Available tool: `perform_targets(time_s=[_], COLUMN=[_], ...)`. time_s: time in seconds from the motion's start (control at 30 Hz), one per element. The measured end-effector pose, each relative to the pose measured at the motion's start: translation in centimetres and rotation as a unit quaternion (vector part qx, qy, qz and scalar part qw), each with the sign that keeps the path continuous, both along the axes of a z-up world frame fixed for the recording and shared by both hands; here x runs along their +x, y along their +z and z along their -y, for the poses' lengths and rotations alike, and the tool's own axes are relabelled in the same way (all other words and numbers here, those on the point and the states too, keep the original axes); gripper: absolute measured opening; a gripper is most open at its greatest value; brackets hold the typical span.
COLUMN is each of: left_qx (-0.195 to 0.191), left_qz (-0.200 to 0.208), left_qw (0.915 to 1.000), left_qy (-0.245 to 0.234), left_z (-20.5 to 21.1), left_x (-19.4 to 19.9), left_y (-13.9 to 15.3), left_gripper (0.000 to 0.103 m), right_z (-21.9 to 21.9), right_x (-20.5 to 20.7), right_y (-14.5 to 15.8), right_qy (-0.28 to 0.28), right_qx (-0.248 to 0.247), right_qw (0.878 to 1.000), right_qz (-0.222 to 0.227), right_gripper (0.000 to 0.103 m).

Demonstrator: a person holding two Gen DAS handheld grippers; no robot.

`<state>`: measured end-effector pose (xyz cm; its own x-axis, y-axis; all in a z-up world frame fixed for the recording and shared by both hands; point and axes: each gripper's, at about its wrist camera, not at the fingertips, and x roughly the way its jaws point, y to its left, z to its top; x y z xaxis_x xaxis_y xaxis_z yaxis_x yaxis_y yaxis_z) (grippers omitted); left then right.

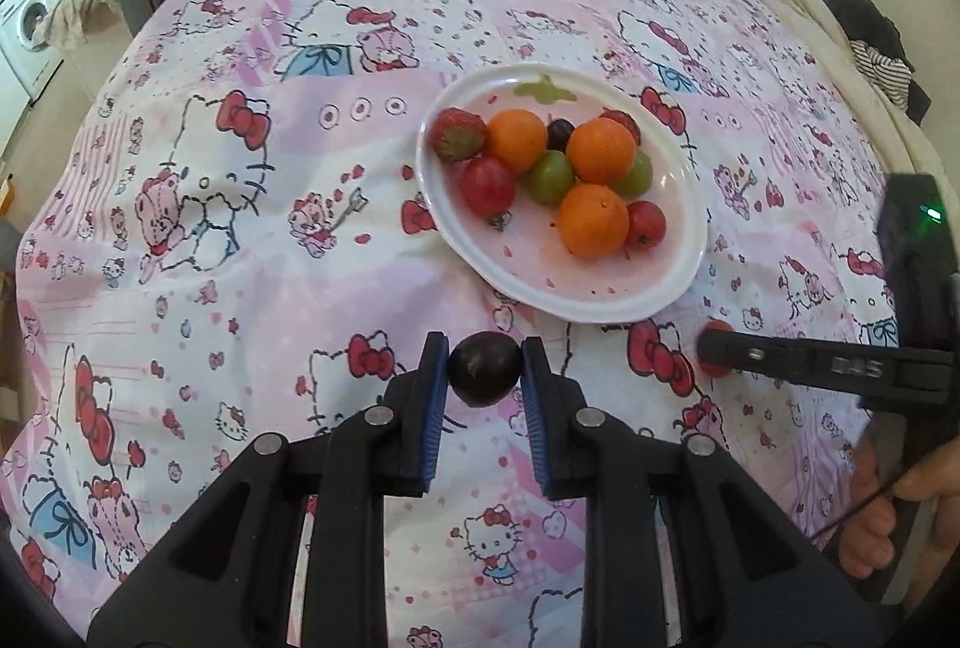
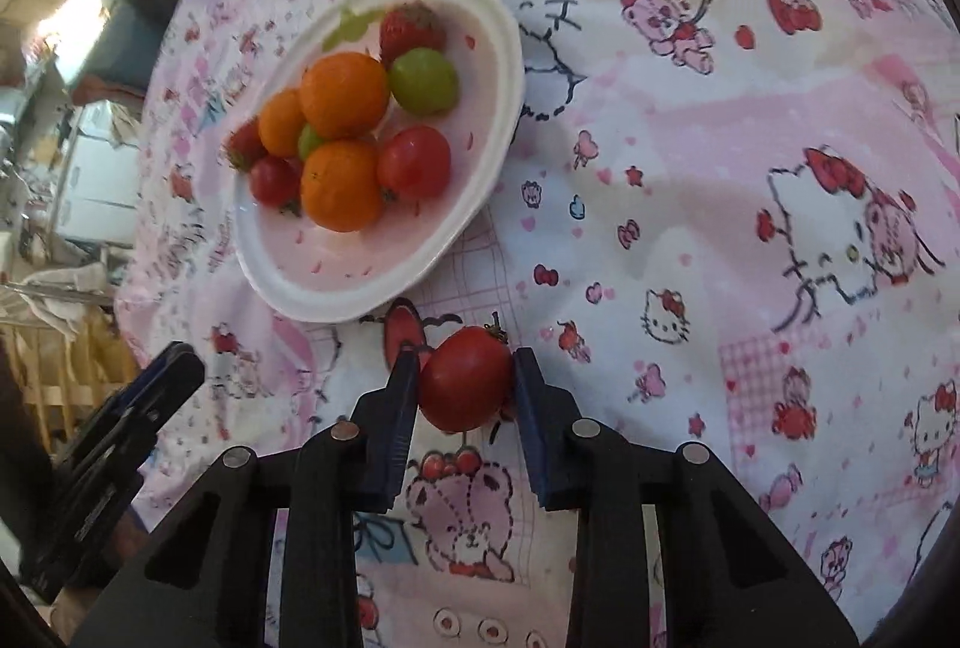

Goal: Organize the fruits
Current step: 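Grasp a red tomato with the right tool while the left tool holds the plum, then lower the plum onto the plate with the left tool while the right tool releases the tomato there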

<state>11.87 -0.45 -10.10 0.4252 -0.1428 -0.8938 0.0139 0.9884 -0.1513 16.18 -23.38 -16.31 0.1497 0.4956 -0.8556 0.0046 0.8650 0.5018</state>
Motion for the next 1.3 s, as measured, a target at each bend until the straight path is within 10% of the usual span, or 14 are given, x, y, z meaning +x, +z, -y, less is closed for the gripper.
perform_targets(time_s=[0.67, 1.3], left_qx=[0.000, -0.027], left_qz=[0.138, 0.049], left_qw=[0.9893, 0.9983], left_qy=[0.048, -0.018], left_z=[-1.3, 2.4], left_x=[0.9, 7.7], left_y=[4.9, -0.9], left_gripper=[0.020, 0.021], right_z=[1.8, -0.4], right_x=[-1.0, 7.1], right_y=[9.9, 4.1], right_qy=[-0.029, 0.002], right_qx=[0.066, -0.002], right_qw=[0.979, 0.991], right_qz=[0.190, 0.130], right_gripper=[0.033, 0.033])
